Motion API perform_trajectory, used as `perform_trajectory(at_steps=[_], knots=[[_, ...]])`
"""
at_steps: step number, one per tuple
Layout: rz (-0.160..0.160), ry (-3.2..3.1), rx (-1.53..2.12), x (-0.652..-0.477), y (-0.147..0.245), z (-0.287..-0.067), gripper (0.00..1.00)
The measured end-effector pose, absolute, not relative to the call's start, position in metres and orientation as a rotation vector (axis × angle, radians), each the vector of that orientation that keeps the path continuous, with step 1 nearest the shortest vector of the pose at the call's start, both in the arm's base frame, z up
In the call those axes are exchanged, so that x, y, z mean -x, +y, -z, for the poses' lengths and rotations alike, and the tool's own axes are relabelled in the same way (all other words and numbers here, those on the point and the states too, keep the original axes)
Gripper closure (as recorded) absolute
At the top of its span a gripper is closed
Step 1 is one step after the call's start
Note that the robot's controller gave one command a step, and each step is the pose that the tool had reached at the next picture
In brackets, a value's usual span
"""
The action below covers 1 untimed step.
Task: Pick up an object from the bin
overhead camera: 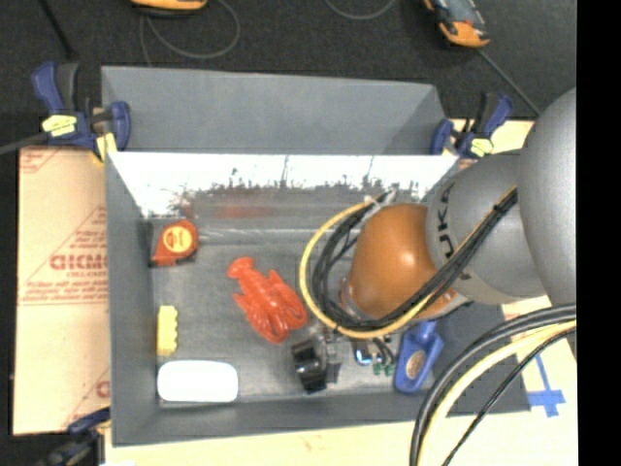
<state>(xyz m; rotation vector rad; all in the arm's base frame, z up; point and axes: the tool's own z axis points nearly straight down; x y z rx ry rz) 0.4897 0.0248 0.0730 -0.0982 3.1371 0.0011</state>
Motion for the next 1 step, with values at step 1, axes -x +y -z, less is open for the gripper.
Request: perform_trajectory(at_steps=[1], knots=[[0.001,3.136,0.125,-0.4879,0.0358,-0.2136,1.0]])
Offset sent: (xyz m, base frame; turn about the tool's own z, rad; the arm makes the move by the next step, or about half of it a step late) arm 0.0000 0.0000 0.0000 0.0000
